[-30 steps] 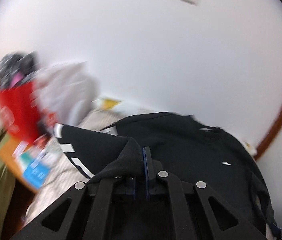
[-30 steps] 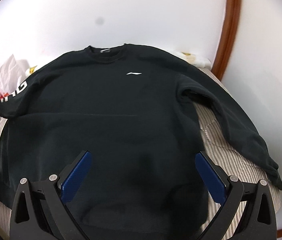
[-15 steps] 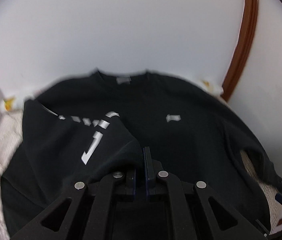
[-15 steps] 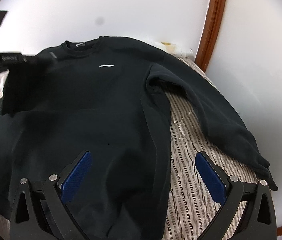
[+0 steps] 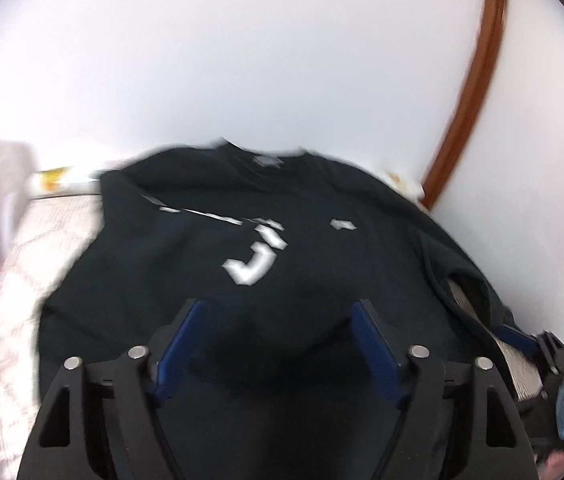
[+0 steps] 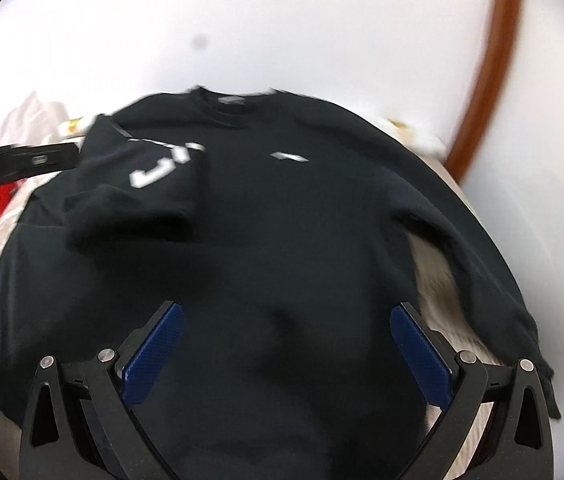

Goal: Fold small clothes
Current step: 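Grasp the lettered sleeve with the left tool and fold it across the body, then grasp the ribbed cuff of the other sleeve with the right tool, fold it across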

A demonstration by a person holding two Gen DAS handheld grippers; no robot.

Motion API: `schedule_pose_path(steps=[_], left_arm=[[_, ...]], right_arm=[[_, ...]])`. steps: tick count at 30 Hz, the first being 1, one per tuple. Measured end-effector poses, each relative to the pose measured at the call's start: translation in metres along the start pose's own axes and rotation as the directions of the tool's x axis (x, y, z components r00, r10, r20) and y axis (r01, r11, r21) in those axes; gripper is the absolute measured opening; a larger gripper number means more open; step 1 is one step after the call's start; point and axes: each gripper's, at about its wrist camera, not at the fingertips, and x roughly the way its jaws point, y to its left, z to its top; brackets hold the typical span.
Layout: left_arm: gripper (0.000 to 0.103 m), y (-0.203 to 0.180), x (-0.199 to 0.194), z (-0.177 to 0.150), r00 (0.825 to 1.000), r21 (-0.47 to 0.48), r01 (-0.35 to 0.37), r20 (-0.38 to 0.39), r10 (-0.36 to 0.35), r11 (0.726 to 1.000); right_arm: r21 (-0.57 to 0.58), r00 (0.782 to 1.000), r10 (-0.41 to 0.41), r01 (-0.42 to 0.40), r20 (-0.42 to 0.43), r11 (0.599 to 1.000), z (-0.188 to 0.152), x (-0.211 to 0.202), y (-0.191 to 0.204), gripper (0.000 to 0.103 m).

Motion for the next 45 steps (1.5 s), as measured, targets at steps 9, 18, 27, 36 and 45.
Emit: schedule_pose_path(steps=[9,18,27,36,45], left_arm=[[0.075,0.117,-0.033,-0.051,0.968,-0.14,-0.246,-0.082,0.237,0.959],[0.075,0.139,0.0,-0.082,0.962,-0.191,-0.239,-0.183,0.204,0.952],[0.075,0.13,0.01,-0.1,0.945,-0.147,-0.265,-0.238,0.226,0.953],[0.075,0.127,-0.003,-0.11,0.936,-0.158,-0.288,-0.253,0.243,0.944],[0.075,0.119,-0.017,-0.123,0.928,-0.156,-0.301,-0.274,0.251,0.941]], right_arm=[[-0.19,0.989,0.148,-0.144,0.005,0.971,0.033,0.035,0.112,0.102],[-0.258,0.993,0.076,-0.097,-0.09,0.961,0.049,0.11,0.175,0.091],[-0.068,0.982,0.159,-0.153,0.103,0.986,0.071,0.066,0.082,0.027],[0.236,0.993,0.094,-0.109,0.073,0.966,0.06,0.074,-0.057,0.024],[0.255,1.0,-0.007,0.012,-0.02,0.967,0.032,0.088,-0.071,0.042]])
